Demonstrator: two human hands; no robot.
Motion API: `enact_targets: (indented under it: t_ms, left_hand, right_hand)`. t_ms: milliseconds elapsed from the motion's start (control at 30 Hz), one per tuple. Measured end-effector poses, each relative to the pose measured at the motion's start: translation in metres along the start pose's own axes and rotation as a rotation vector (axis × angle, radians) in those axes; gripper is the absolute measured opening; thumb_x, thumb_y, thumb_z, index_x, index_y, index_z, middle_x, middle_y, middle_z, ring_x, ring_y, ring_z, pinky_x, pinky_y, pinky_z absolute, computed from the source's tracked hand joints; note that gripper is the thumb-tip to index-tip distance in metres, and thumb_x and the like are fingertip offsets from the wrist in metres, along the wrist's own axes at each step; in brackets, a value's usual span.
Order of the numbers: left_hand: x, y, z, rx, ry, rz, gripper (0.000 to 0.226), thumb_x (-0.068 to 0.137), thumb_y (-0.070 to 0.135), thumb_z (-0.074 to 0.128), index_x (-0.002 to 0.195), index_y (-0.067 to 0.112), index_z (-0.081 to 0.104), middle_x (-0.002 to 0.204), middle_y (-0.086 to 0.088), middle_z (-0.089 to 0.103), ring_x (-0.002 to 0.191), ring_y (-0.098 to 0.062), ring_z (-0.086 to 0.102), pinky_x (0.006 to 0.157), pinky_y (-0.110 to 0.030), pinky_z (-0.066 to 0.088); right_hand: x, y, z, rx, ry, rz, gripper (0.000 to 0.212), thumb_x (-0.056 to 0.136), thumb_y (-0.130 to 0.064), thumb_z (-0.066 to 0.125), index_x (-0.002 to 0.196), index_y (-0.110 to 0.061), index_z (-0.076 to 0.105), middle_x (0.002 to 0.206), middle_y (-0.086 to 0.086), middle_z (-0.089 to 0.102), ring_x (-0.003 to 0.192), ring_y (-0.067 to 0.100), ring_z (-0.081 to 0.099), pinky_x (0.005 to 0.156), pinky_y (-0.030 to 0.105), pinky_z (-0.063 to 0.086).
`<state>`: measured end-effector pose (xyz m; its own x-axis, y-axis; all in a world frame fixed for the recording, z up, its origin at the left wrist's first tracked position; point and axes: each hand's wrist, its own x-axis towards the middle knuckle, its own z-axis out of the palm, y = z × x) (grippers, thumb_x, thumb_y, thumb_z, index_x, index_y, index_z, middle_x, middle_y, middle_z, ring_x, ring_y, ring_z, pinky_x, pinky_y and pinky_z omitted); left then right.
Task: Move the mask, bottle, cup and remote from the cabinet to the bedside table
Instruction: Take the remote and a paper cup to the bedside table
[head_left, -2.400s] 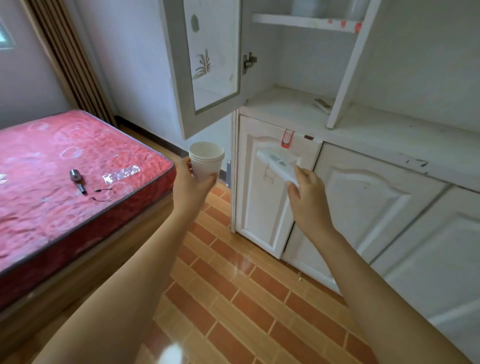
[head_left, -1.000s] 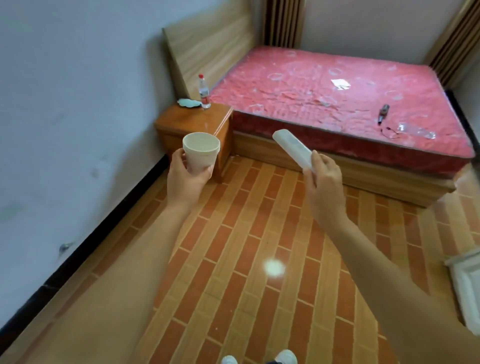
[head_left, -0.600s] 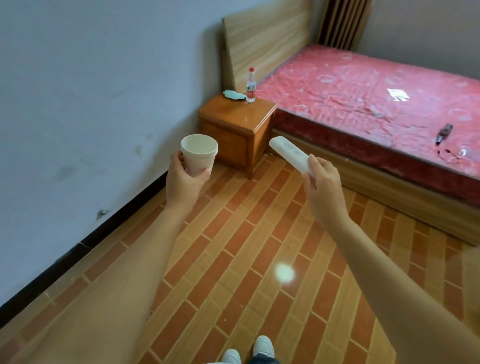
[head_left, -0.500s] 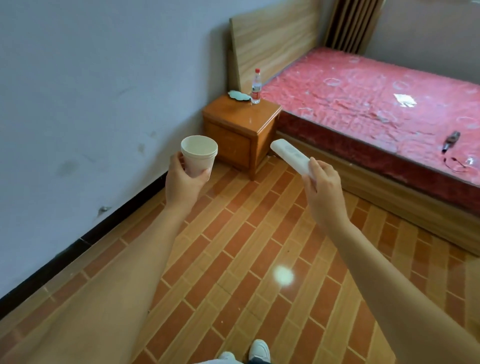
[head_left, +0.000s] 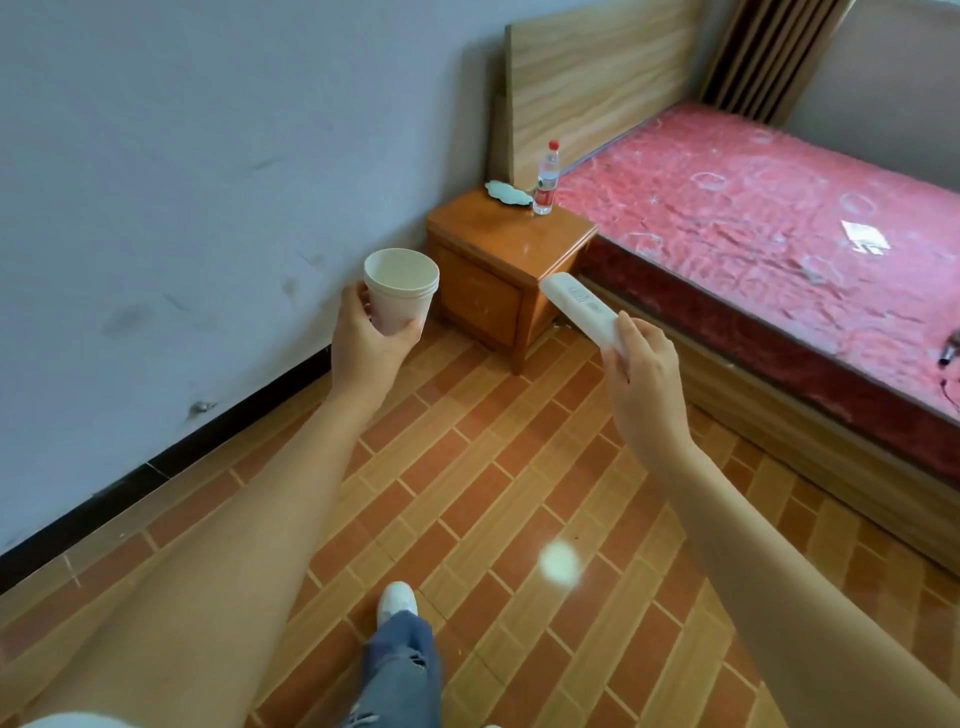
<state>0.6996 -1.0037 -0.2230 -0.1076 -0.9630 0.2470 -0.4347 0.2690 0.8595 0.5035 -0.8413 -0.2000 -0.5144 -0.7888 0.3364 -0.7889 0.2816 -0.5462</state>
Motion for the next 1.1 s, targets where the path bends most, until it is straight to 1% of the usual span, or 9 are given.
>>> enact_targets:
  t_ms: [67, 200, 367, 467, 600, 767, 900, 1033, 1100]
  left_hand:
    - [0.03, -0.007, 0.006, 0.003, -0.005, -0.001, 0.061, 0.072, 0.031, 0.075, 0.118, 0.005, 0.044, 0.117, -0.012, 0.056, 0.099, -0.023, 0.055, 0.078, -0.033, 0.048]
    - [0.099, -0.024, 0.021, -0.008, -0.023, 0.019, 0.062, 0.072, 0.03, 0.075, 0.12, 0.006, 0.043, 0.117, -0.011, 0.056, 0.101, -0.021, 0.055, 0.077, -0.029, 0.046]
    - [0.188, -0.046, 0.036, -0.022, -0.075, 0.001, 0.06, 0.071, 0.029, 0.075, 0.118, 0.008, 0.044, 0.114, -0.007, 0.056, 0.098, -0.021, 0.055, 0.079, -0.033, 0.05]
    - [0.239, -0.055, 0.046, -0.009, -0.109, 0.026, 0.062, 0.071, 0.03, 0.076, 0.119, 0.008, 0.043, 0.113, -0.005, 0.055, 0.094, -0.015, 0.051, 0.075, -0.028, 0.045]
    - [0.292, -0.067, 0.064, -0.003, -0.137, 0.026, 0.062, 0.071, 0.029, 0.076, 0.119, 0.008, 0.044, 0.114, -0.006, 0.056, 0.095, -0.015, 0.052, 0.073, -0.027, 0.044]
    - [0.354, -0.077, 0.097, -0.012, -0.176, 0.02, 0.062, 0.072, 0.03, 0.076, 0.12, 0.009, 0.043, 0.115, -0.005, 0.055, 0.095, -0.014, 0.051, 0.073, -0.026, 0.044]
    - [0.411, -0.08, 0.133, -0.014, -0.169, 0.001, 0.06, 0.071, 0.03, 0.075, 0.118, 0.009, 0.044, 0.116, -0.006, 0.056, 0.099, -0.019, 0.054, 0.077, -0.03, 0.046]
    - [0.47, -0.076, 0.176, -0.021, -0.178, -0.006, 0.06, 0.072, 0.031, 0.075, 0.119, 0.009, 0.044, 0.117, -0.005, 0.056, 0.099, -0.018, 0.053, 0.082, -0.034, 0.047]
    - [0.5, -0.074, 0.2, -0.013, -0.196, -0.01, 0.06, 0.072, 0.029, 0.075, 0.12, 0.009, 0.044, 0.118, -0.006, 0.056, 0.103, -0.021, 0.054, 0.082, -0.035, 0.047]
  right_hand:
    - [0.024, -0.003, 0.017, 0.005, 0.0, 0.002, 0.039, 0.096, -0.012, 0.04, 0.133, -0.001, 0.04, 0.13, 0.019, 0.047, 0.117, 0.029, 0.043, 0.095, 0.031, 0.036]
    - [0.082, -0.01, 0.059, 0.028, 0.004, 0.032, 0.04, 0.095, -0.012, 0.04, 0.134, -0.002, 0.039, 0.131, 0.02, 0.047, 0.117, 0.031, 0.043, 0.097, 0.036, 0.039]
    - [0.155, -0.029, 0.112, 0.037, 0.025, 0.086, 0.041, 0.095, -0.01, 0.042, 0.134, 0.0, 0.039, 0.132, 0.02, 0.047, 0.12, 0.031, 0.042, 0.094, 0.025, 0.03]
    - [0.195, -0.039, 0.137, 0.05, 0.042, 0.116, 0.041, 0.095, -0.009, 0.042, 0.135, -0.001, 0.038, 0.133, 0.019, 0.047, 0.121, 0.03, 0.042, 0.094, 0.024, 0.03]
    - [0.246, -0.041, 0.16, 0.035, 0.065, 0.129, 0.041, 0.095, -0.009, 0.042, 0.135, -0.001, 0.038, 0.133, 0.02, 0.046, 0.121, 0.031, 0.041, 0.094, 0.025, 0.029]
    - [0.312, -0.031, 0.189, 0.024, 0.083, 0.145, 0.04, 0.095, -0.009, 0.042, 0.134, -0.001, 0.039, 0.132, 0.021, 0.047, 0.121, 0.034, 0.041, 0.096, 0.027, 0.03]
    - [0.376, -0.011, 0.213, 0.026, 0.074, 0.139, 0.038, 0.094, -0.009, 0.043, 0.131, -0.001, 0.043, 0.131, 0.021, 0.047, 0.119, 0.034, 0.042, 0.097, 0.037, 0.037]
    - [0.446, 0.009, 0.231, 0.045, 0.074, 0.15, 0.04, 0.094, -0.008, 0.044, 0.133, -0.001, 0.04, 0.131, 0.021, 0.047, 0.119, 0.034, 0.042, 0.097, 0.037, 0.036]
    - [0.481, 0.016, 0.238, 0.051, 0.073, 0.157, 0.041, 0.094, -0.007, 0.044, 0.134, -0.001, 0.04, 0.131, 0.021, 0.047, 0.12, 0.034, 0.042, 0.097, 0.035, 0.036]
